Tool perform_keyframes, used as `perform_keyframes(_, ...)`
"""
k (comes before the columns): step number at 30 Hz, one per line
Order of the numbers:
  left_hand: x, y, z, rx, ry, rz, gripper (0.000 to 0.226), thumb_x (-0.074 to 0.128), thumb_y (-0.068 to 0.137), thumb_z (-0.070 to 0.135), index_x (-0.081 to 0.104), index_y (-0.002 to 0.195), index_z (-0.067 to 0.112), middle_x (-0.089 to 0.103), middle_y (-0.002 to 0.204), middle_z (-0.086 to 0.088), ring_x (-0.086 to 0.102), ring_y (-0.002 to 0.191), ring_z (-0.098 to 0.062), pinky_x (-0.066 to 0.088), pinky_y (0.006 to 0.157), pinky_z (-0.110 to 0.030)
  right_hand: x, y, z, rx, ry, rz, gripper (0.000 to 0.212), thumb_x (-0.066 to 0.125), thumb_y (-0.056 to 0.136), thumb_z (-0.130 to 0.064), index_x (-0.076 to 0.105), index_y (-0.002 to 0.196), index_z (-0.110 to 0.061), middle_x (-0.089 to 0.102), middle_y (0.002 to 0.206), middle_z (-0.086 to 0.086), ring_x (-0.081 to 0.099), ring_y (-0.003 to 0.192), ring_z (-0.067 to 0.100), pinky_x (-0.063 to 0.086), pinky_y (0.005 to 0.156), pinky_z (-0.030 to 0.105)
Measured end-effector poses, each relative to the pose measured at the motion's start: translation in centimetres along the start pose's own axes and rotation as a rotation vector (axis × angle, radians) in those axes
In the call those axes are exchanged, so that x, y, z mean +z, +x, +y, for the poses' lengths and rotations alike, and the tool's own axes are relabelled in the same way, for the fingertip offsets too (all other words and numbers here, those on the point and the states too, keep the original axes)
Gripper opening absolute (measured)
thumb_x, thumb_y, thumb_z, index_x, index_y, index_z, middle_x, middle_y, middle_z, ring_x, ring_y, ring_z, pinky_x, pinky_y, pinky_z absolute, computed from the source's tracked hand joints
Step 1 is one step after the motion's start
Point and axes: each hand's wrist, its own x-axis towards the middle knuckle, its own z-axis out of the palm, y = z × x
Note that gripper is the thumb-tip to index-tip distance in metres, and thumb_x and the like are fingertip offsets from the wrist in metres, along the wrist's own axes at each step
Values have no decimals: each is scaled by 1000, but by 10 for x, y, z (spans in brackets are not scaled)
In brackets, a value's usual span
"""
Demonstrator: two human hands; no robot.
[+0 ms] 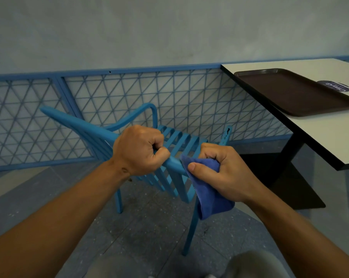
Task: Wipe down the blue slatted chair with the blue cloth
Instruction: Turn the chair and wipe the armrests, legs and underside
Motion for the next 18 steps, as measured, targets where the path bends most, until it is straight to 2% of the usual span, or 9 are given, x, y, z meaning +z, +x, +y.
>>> perform_keyframes(4, -9, -4, -5, 44, -41, -44, 25, 54, 69, 27, 47, 48, 18, 44, 44, 8, 42, 40, -13, 37, 41, -29, 9, -5, -9, -21, 2, -5, 41, 68, 90, -31, 50, 62, -6, 46, 62, 2, 45, 56, 14, 36, 55, 20)
perform_keyframes(9, -11, -1, -16, 35, -23, -47, 23, 55, 70, 25, 52, 49, 15, 49, 47, 5, 45, 41, -16, 41, 42, -36, 13, 2, -10, -48, -17, -18, 40, 65, 93, -37, 54, 67, -8, 50, 65, -1, 50, 60, 16, 39, 58, 19)
perform_keyframes(12, -14, -6, -14, 41, 14, 12, 20, 54, 72, 23, 57, 54, 13, 53, 53, 3, 47, 50, -17, 44, 51, -39, 10, 4, -4, -50, 5, -88, 35, 62, 93, -43, 63, 76, -12, 57, 74, -1, 57, 68, 18, 46, 63, 25)
perform_keyframes(14, -12, -17, -3, -92, 87, 122, 14, 56, 75, 25, 64, 73, 13, 60, 74, 2, 54, 73, -17, 49, 76, -45, 5, -1, 4, -6, 35, -163, 34, 62, 92, -46, 72, 90, -14, 64, 86, -1, 64, 80, 20, 53, 70, 32)
perform_keyframes(15, -10, -24, 3, -232, 124, 177, 25, 59, 77, 29, 67, 95, 13, 62, 98, -3, 56, 96, -20, 45, 96, -49, 3, -5, 8, 24, 67, -199, 36, 62, 92, -48, 75, 99, -14, 67, 92, -1, 66, 86, 20, 54, 75, 32)
perform_keyframes(16, -8, -29, 7, -417, 140, 188, 49, 63, 80, 34, 59, 123, 11, 54, 129, -9, 47, 124, -25, 34, 112, -52, 2, -7, 11, 53, 105, -230, 41, 62, 92, -51, 75, 105, -15, 68, 97, -1, 67, 91, 20, 55, 77, 31)
perform_keyframes(17, -6, -34, 12, -617, 89, 169, 76, 66, 82, 39, 39, 147, 10, 31, 156, -13, 26, 147, -30, 21, 122, -54, 1, -9, 13, 75, 139, -255, 46, 61, 91, -55, 75, 108, -15, 69, 100, 0, 68, 93, 21, 55, 79, 32)
perform_keyframes(18, -5, -37, 15, -783, -17, 145, 98, 69, 84, 42, 14, 159, 10, 3, 168, -10, 4, 155, -29, 11, 125, -53, 1, -9, 15, 92, 166, -275, 50, 60, 91, -58, 75, 110, -14, 69, 101, 2, 68, 94, 21, 56, 80, 33)
